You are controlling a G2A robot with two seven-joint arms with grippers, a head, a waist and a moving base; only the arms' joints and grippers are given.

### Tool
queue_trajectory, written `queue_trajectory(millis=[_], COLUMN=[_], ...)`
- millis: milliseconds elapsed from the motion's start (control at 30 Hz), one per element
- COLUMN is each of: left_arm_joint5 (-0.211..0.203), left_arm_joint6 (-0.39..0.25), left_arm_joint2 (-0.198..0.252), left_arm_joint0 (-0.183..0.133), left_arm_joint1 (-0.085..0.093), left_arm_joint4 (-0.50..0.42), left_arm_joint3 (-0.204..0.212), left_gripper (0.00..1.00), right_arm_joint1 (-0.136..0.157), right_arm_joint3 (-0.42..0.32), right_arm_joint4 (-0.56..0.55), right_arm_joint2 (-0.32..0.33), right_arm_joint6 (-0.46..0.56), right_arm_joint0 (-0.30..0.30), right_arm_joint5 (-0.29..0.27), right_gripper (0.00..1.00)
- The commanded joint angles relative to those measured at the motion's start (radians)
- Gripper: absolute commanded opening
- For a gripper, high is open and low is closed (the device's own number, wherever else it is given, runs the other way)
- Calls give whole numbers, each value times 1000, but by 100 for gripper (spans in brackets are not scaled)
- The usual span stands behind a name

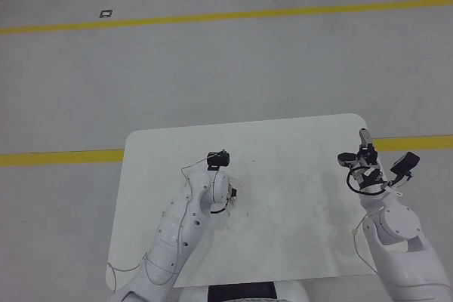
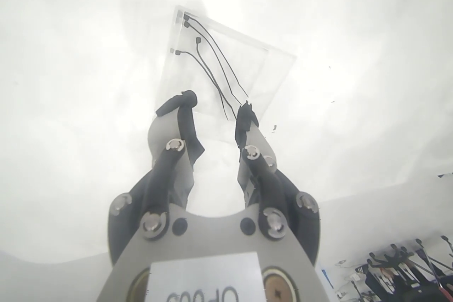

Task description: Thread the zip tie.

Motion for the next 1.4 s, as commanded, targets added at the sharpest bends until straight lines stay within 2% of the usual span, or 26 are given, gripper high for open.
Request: queue_trajectory(millis=[0, 400, 700, 900, 1367], left_arm_joint5=[0, 0, 0, 0, 0], left_arm_joint6=[0, 0, 0, 4, 68], left_arm_joint2=[4, 13, 10, 11, 27], left_arm_joint0=[-3, -25, -26, -43, -100], left_arm_joint1=[-2, -10, -9, -15, -39], left_arm_joint4=[-5, -8, -8, -5, -25], left_arm_joint3=[6, 47, 20, 61, 204], left_gripper=[25, 20, 21, 19, 20], right_arm_joint1=[0, 0, 0, 0, 0], right_arm_joint3=[0, 0, 0, 0, 0], right_arm_joint4=[0, 0, 0, 0, 0], right_arm_joint2=[0, 0, 0, 0, 0], right_arm_joint6=[0, 0, 0, 0, 0], right_arm_joint0=[0, 0, 0, 0, 0], right_arm_joint5=[0, 0, 0, 0, 0], right_gripper=[100, 100, 100, 100, 100])
